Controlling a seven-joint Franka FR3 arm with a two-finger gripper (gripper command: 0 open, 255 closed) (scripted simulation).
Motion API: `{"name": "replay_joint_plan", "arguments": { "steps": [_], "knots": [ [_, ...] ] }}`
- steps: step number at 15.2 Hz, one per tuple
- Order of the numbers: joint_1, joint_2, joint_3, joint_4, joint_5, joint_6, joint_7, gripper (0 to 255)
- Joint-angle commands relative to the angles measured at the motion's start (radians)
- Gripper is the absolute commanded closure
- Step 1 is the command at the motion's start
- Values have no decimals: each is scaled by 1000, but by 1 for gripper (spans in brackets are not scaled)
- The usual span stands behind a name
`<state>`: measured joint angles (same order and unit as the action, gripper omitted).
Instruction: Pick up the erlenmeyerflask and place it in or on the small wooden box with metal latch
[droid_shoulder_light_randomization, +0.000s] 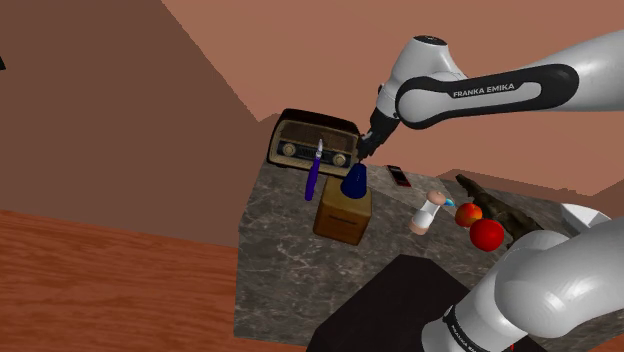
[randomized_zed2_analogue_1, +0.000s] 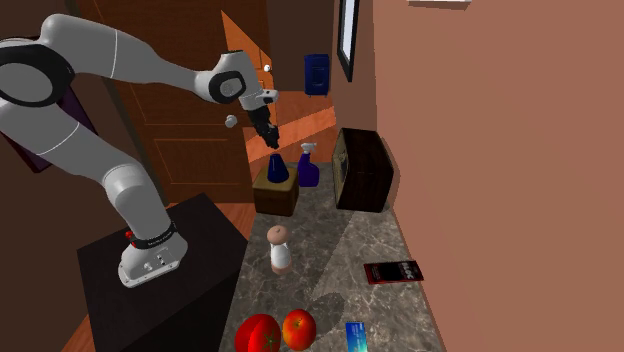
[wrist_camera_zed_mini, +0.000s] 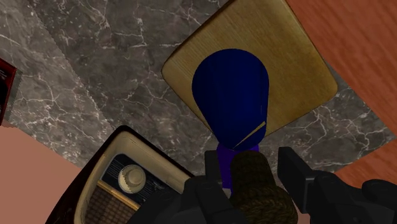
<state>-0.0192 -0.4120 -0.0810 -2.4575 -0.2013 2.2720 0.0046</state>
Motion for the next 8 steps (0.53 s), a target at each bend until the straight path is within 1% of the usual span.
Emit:
{"name": "replay_joint_plan", "arguments": {
  "steps": [1, 2, 3, 8],
  "knots": [
    [0, 0, 0, 0, 0, 1, 0, 255],
    [0, 0, 0, 0, 0, 1, 0, 255],
    [0, 0, 0, 0, 0, 1, 0, 0],
    [0, 0, 0, 0, 0, 1, 0, 0]
  ]
}}
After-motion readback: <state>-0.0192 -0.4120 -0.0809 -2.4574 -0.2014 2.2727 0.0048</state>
